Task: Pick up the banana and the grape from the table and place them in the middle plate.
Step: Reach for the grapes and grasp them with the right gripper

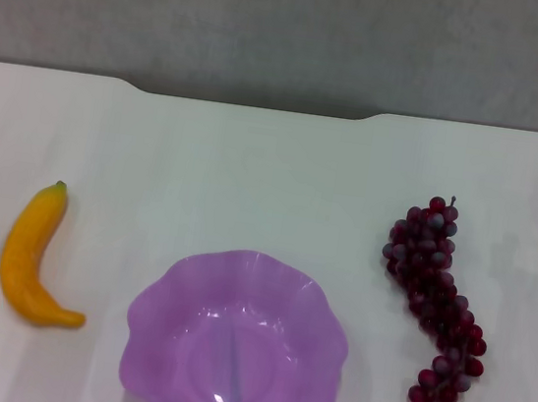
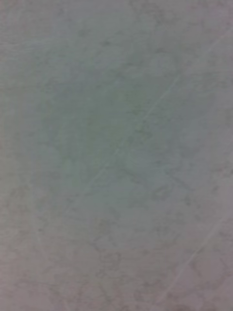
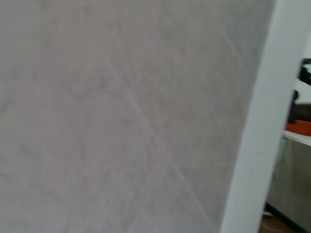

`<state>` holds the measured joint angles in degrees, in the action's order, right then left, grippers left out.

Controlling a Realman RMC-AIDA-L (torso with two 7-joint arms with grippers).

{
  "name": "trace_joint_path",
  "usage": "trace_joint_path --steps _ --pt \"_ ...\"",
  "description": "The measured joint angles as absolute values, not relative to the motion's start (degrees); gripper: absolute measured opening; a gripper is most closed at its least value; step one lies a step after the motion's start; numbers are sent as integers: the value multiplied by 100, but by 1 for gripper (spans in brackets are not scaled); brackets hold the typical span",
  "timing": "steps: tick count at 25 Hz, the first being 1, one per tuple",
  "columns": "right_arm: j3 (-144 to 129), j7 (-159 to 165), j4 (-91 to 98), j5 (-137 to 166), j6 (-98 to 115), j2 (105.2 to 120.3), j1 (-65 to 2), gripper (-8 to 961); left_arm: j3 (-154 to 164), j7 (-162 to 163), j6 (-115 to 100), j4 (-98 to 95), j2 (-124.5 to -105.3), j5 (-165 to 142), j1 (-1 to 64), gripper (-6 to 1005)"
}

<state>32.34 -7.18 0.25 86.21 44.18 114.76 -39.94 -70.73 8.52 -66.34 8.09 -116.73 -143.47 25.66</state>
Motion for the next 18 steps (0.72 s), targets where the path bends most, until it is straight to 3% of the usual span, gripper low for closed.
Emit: trace_joint_path --steps 2,5,18 --pt "3361 -701 0 8621 4420 11477 -3998 704 -7069 852 -6629 809 -11677 -14351 2566 817" --pt "3401 -662 -30 8622 4420 11478 -4006 910 -7066 852 -6597 806 -11678 -14352 2564 845" --pt "3229 -723 -148 8718 4379 11505 -3957 911 -6833 600 -6465 826 -11678 -14363 2546 881"
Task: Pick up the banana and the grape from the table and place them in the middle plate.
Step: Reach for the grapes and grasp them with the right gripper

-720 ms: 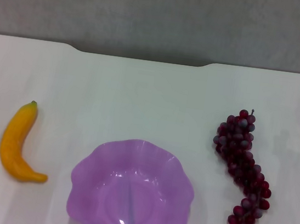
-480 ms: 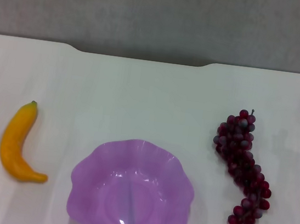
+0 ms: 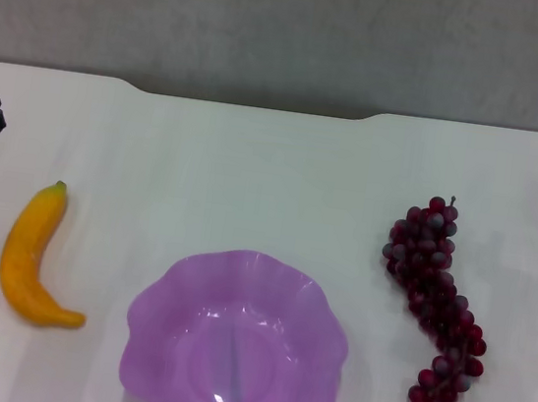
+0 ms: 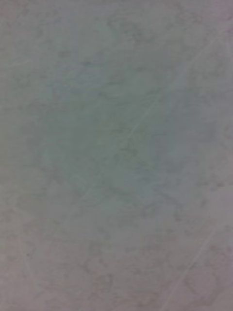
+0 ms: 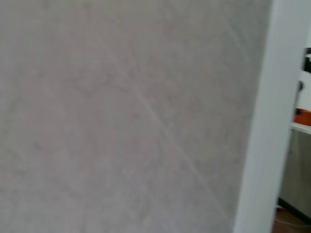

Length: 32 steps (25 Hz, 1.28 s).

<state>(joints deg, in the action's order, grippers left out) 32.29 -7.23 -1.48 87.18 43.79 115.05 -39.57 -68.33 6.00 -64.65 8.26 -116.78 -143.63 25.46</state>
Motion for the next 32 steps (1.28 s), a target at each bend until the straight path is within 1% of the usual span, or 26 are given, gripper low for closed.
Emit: trace_joint_path --steps 8,20,26,32 --pt "2853 -729 -575 8844 4308 11505 -3921 907 -6594 602 -6426 827 -11679 -14362 2513 877" --pt "2569 -730 -1870 9990 4284 11504 -3579 907 -6539 584 -6424 827 -11663 -14361 2478 878" --pt "2461 -729 -2014 10113 4157 11508 -3372 906 -6538 580 -6425 826 -11663 -14361 2478 878" --pt "2439 -730 -2036 10233 3602 11502 -3415 906 -6529 557 -6425 826 -11663 -14361 2481 877"
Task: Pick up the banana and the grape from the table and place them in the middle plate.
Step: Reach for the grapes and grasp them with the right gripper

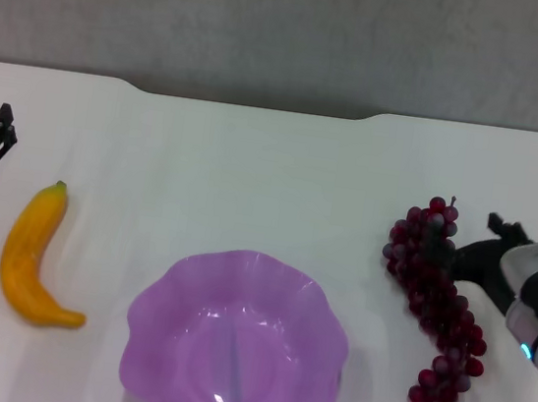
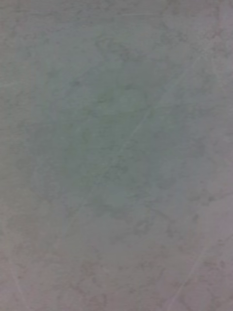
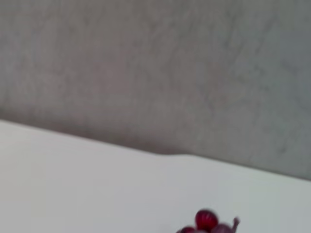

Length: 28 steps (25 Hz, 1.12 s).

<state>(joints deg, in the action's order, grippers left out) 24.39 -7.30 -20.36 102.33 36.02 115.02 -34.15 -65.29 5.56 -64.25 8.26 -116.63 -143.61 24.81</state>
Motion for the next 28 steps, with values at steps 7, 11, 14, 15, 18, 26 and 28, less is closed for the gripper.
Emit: trace_joint_path --steps 7,11,14,15,18,26,28 --pt "2441 -729 -2131 10539 3055 11512 -3464 906 -6528 439 -6425 851 -11676 -14361 2492 877" --pt "2432 -729 -2178 10549 2857 11508 -3486 906 -6500 437 -6425 883 -11672 -14361 2488 877" --pt "2405 -729 -2187 10554 2812 11506 -3488 905 -6498 436 -6425 886 -11671 -14361 2487 878" --pt "2391 -728 -2189 10556 2810 11506 -3488 905 -6497 436 -6425 887 -11672 -14361 2487 878" --pt "2366 -713 -2196 10556 2807 11505 -3487 905 -6495 435 -6425 887 -11671 -14361 2480 878" --pt "2364 -672 -2206 10515 2803 11513 -3406 905 -6494 431 -6439 888 -11671 -14361 2479 877" --pt "2364 -672 -2206 10512 2803 11513 -3376 906 -6495 431 -6444 888 -11671 -14361 2479 877"
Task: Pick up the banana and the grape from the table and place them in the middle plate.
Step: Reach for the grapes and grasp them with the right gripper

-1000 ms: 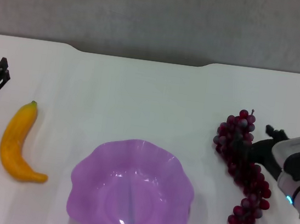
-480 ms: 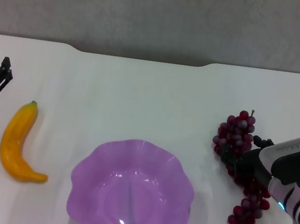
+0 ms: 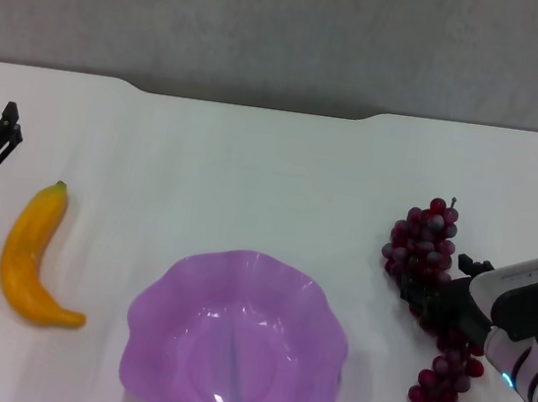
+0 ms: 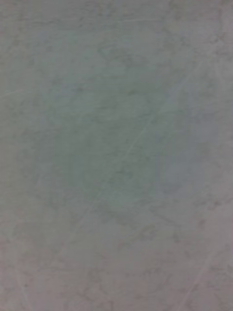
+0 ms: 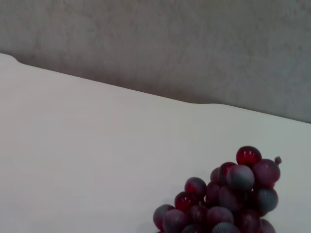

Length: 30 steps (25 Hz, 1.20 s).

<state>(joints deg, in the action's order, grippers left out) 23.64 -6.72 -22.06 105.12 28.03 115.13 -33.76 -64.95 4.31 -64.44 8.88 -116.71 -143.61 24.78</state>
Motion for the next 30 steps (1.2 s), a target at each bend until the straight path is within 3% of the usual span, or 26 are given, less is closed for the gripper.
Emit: trace_joint_path --steps 19,30 --pt "2364 -661 -2206 10501 2660 11513 -3340 892 -6486 422 -6469 888 -11672 -14361 2496 877" --pt "2364 -659 -2193 10493 2653 11513 -3340 650 -6478 413 -6469 958 -11673 -14361 2472 878"
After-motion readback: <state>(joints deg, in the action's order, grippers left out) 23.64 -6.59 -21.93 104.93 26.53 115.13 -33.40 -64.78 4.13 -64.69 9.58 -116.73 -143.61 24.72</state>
